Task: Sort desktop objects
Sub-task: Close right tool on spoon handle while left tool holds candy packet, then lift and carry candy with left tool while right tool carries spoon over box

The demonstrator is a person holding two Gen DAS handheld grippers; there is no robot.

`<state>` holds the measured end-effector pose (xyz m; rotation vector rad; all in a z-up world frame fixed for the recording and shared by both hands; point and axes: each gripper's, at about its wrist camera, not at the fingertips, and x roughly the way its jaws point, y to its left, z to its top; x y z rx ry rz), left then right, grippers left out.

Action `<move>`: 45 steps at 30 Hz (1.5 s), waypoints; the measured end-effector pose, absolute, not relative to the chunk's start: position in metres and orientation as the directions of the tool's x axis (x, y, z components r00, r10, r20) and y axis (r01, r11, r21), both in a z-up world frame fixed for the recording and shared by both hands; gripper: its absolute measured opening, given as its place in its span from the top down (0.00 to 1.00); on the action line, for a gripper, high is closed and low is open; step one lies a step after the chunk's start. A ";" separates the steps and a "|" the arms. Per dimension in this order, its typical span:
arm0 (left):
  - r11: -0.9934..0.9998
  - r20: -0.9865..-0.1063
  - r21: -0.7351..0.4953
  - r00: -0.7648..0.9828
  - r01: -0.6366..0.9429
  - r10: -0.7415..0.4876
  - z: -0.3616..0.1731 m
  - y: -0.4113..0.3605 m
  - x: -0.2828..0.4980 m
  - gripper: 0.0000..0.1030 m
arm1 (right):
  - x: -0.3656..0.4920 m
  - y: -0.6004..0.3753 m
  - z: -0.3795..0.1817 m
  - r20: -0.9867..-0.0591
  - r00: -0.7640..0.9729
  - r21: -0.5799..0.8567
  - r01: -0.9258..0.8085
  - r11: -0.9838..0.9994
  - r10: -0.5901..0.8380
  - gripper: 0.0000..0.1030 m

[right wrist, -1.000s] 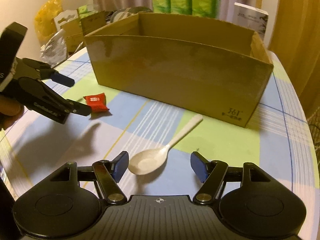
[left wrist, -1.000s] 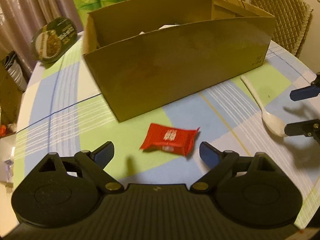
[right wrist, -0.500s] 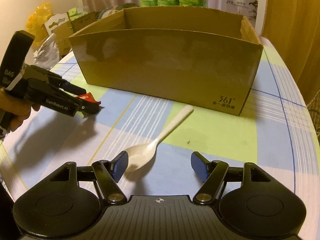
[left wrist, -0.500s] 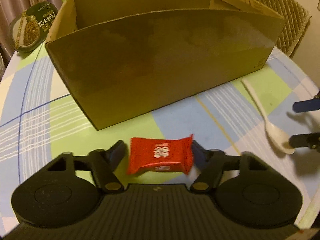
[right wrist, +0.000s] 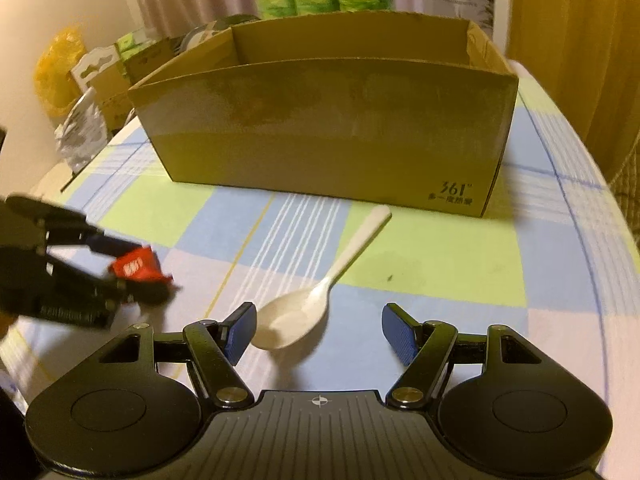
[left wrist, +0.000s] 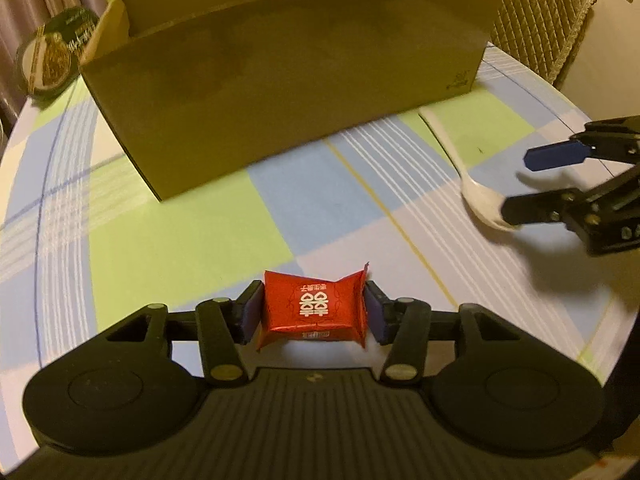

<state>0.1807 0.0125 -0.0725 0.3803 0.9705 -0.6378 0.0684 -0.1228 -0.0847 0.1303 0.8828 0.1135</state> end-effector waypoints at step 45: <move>0.772 -0.845 -0.002 0.412 0.636 -0.341 -0.077 0.018 0.177 0.27 | 0.063 -0.118 -0.098 -0.783 0.614 0.060 -0.086 0.994 0.100 0.90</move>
